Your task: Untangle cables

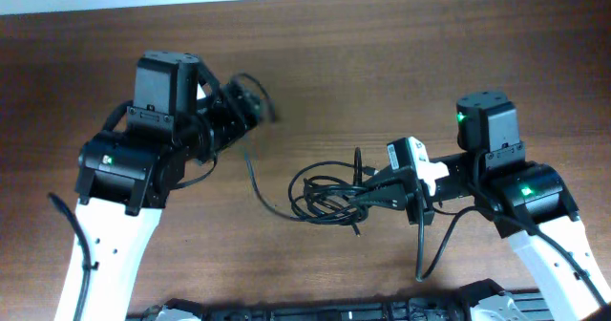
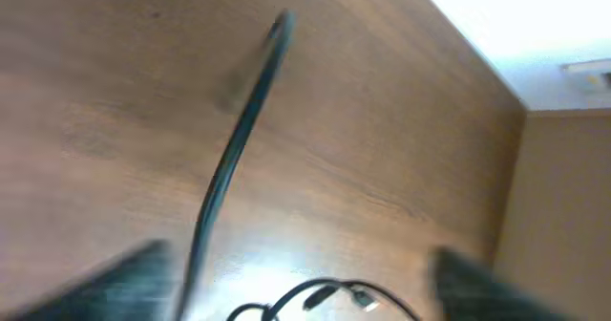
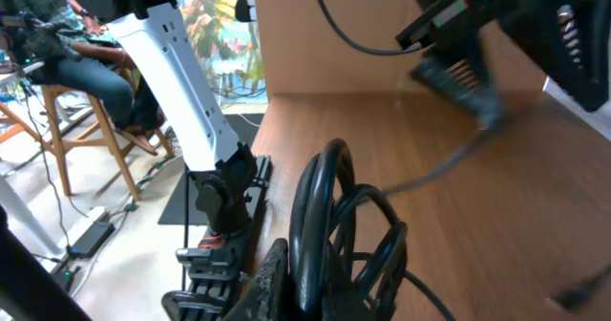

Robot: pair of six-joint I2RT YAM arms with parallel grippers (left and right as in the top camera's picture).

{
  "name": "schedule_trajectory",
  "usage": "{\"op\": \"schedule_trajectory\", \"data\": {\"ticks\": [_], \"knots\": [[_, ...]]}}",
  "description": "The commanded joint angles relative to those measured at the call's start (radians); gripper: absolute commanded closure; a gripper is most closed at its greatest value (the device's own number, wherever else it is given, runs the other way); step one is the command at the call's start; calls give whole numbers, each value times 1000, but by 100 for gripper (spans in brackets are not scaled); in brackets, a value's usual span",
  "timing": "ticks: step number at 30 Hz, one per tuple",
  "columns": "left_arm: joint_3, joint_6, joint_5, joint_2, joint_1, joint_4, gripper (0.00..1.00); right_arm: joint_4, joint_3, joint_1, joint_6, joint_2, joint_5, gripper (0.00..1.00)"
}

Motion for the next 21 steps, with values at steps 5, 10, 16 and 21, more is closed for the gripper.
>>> {"op": "schedule_trajectory", "data": {"ticks": [5, 10, 16, 21], "knots": [[-1, 180, -59, 3, 7, -73, 1, 198, 6, -2, 344, -2, 151, 96], [-1, 514, 169, 3, 7, -39, 1, 397, 6, -3, 718, -2, 373, 96], [-1, 699, 417, 3, 7, 37, 1, 529, 6, -3, 925, -2, 484, 96], [-1, 697, 414, 3, 4, 108, 1, 669, 6, -3, 1038, -4, 504, 96]]}}
